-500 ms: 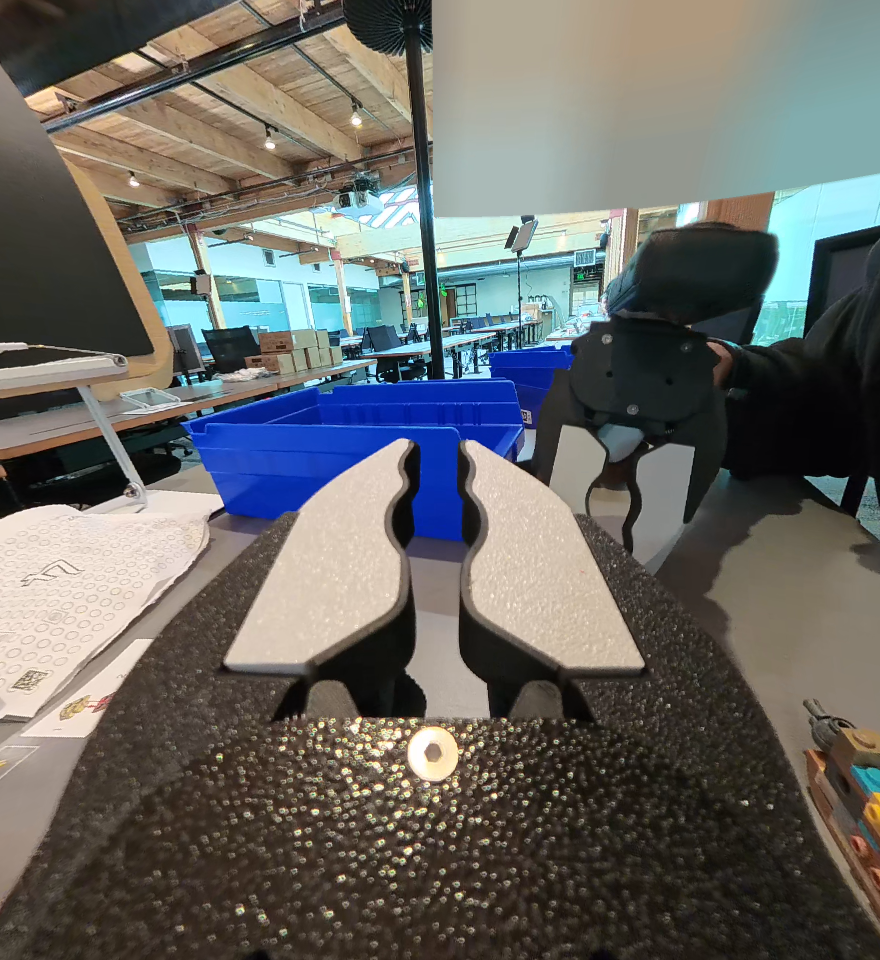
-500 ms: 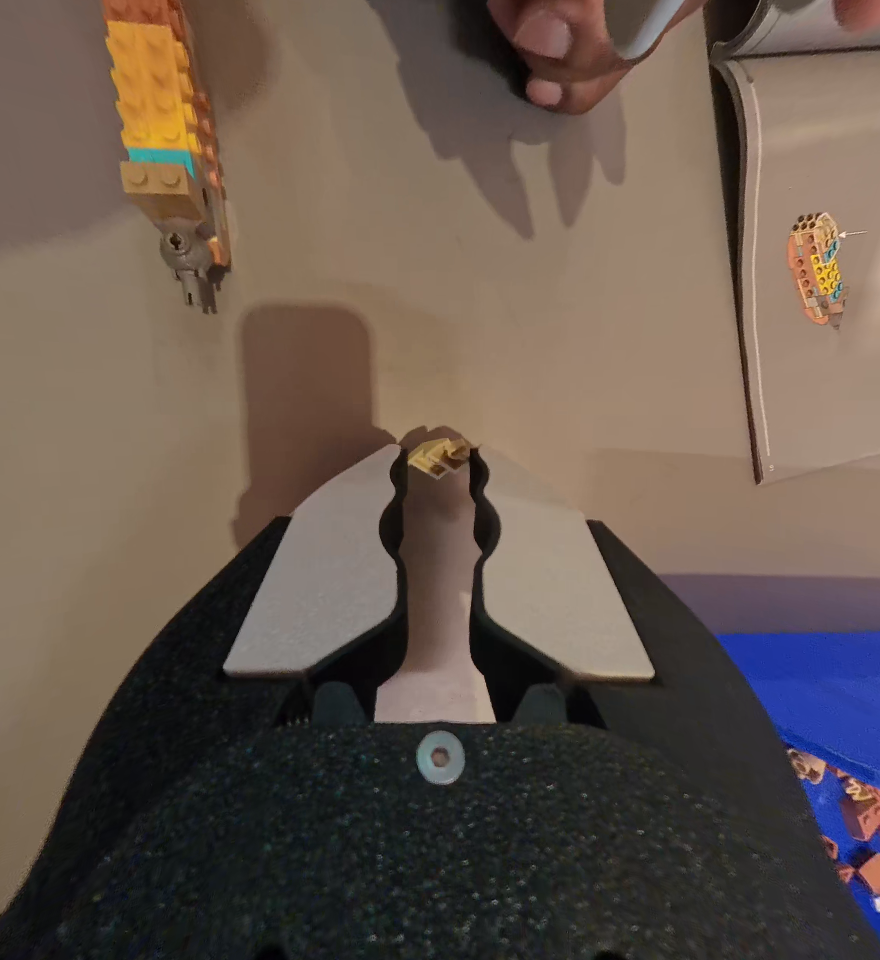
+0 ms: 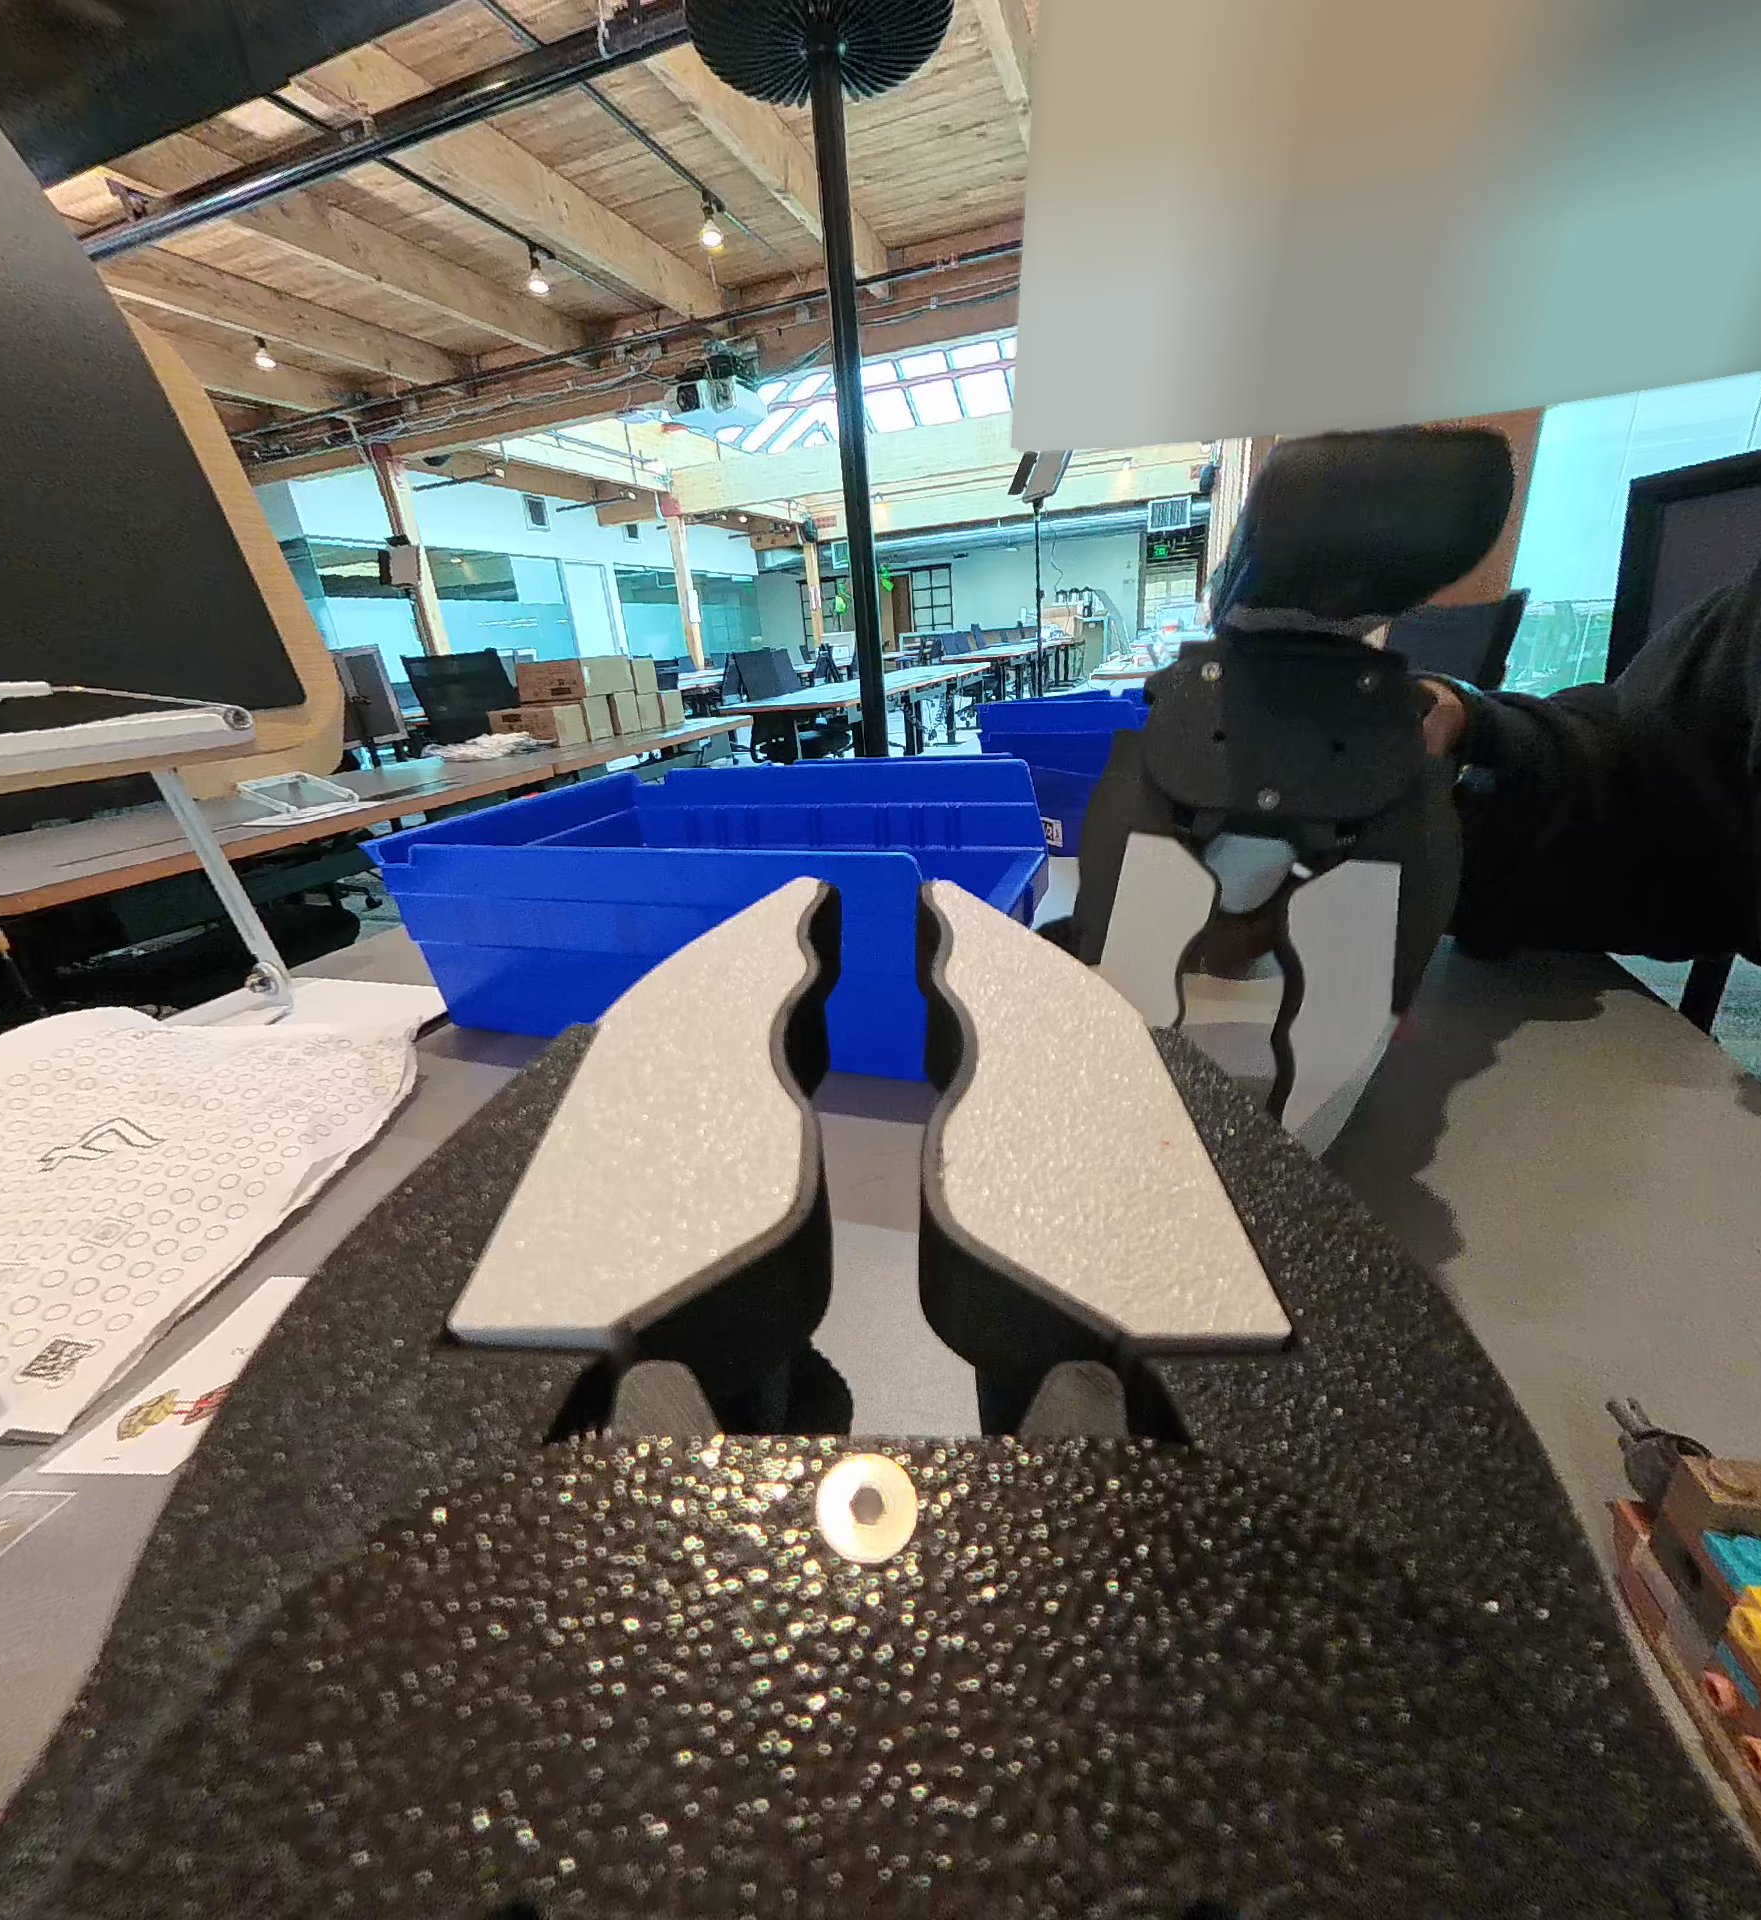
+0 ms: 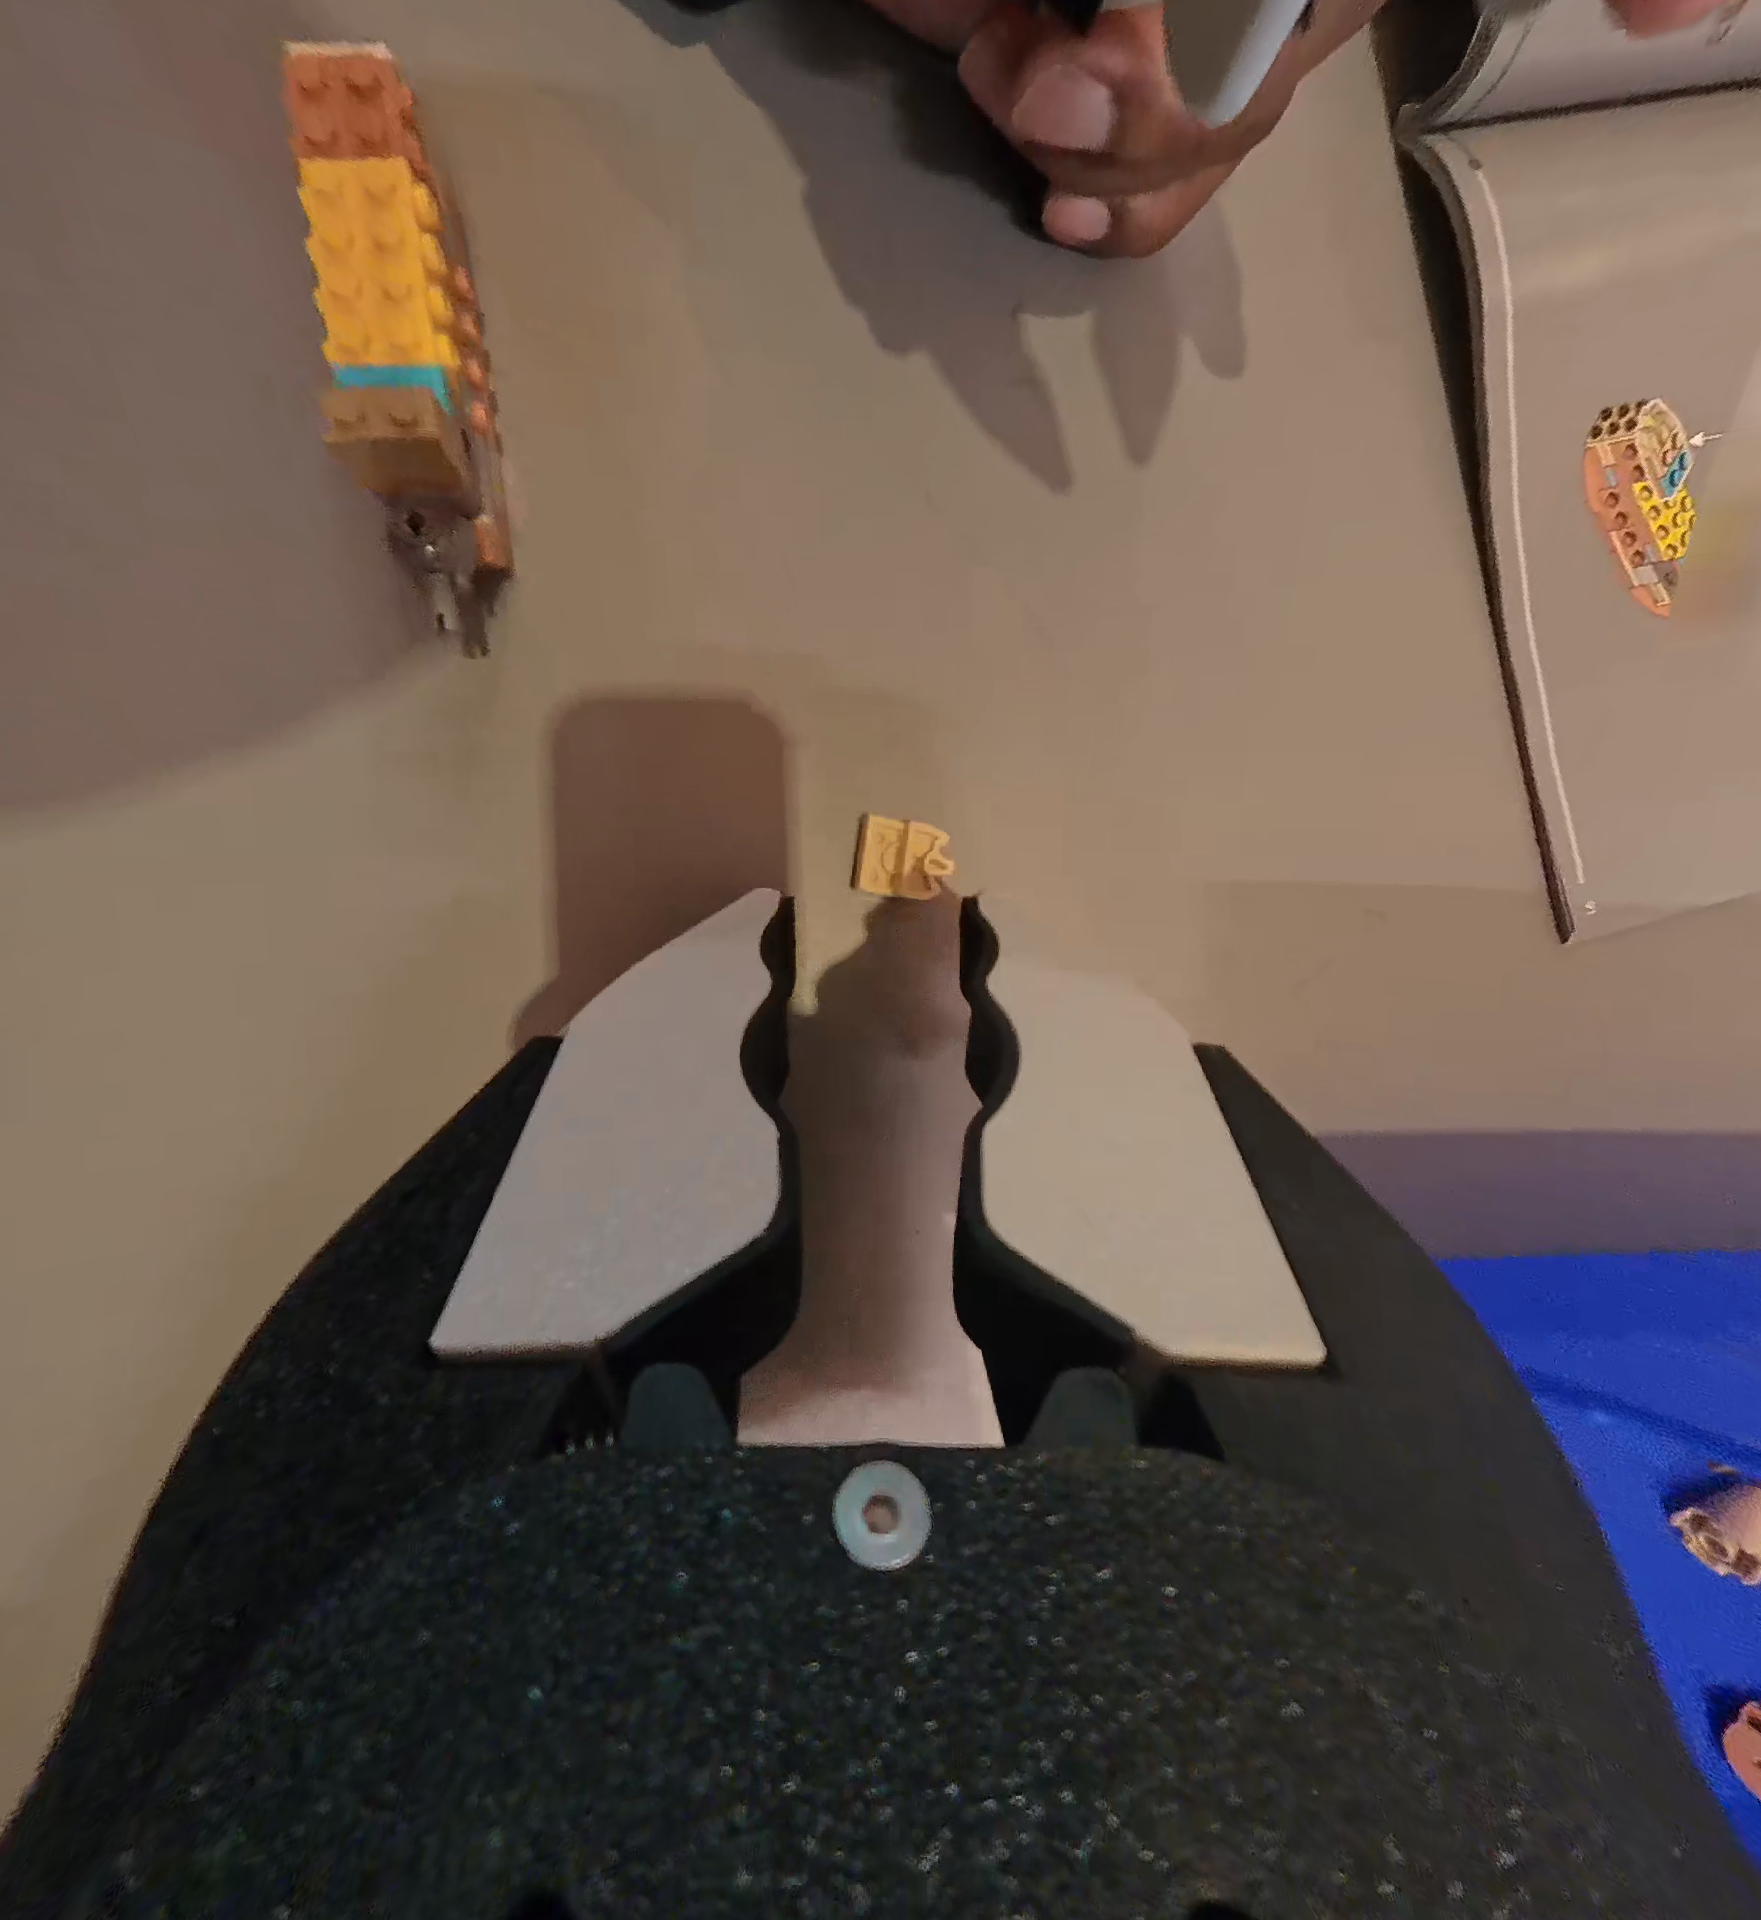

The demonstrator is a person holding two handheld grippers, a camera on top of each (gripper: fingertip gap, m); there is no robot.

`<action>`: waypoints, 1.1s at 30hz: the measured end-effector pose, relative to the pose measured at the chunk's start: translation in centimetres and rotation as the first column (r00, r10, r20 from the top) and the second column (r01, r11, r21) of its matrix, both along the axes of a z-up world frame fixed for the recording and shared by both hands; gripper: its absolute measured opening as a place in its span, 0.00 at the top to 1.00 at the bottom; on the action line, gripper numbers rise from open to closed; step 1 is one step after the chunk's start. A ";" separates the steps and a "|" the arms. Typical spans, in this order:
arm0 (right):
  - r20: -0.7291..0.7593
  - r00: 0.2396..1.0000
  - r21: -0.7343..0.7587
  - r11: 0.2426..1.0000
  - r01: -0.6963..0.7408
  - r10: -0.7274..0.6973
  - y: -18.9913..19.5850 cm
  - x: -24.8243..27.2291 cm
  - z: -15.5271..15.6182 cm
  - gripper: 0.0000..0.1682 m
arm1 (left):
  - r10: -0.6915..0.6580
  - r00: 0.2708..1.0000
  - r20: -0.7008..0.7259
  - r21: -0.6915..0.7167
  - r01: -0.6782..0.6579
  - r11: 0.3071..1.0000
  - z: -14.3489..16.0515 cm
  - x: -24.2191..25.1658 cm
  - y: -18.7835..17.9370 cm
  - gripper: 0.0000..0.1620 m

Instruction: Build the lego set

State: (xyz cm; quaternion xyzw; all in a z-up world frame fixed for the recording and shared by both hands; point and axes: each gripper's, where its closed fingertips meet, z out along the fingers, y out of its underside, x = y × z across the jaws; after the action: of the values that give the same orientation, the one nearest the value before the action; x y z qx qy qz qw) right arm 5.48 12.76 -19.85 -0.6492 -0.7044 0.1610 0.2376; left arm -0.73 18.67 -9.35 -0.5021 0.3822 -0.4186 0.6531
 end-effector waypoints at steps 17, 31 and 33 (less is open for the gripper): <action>0.390 0.912 0.018 0.989 -0.147 0.129 11.6 18.5 5.8 0.88 | 0.011 1.000 0.018 -0.017 -0.010 1.000 0.1 -0.2 0.4 0.92; 0.570 0.681 -0.474 0.861 -0.185 0.460 11.9 20.4 -1.5 0.98 | 0.020 0.998 0.059 -0.051 -0.017 0.999 0.4 -0.9 1.1 0.92; 0.591 0.664 -0.479 0.862 -0.168 0.458 11.9 20.5 -1.9 0.99 | 0.020 0.998 0.058 -0.047 -0.017 0.999 0.4 -0.9 1.1 0.92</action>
State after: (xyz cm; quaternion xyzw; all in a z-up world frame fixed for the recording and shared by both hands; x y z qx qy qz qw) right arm 26.01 24.67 -21.71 -0.5607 -0.7981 0.0825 -0.2048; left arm -1.65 19.73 -8.93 -0.5082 0.3485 -0.4357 0.6561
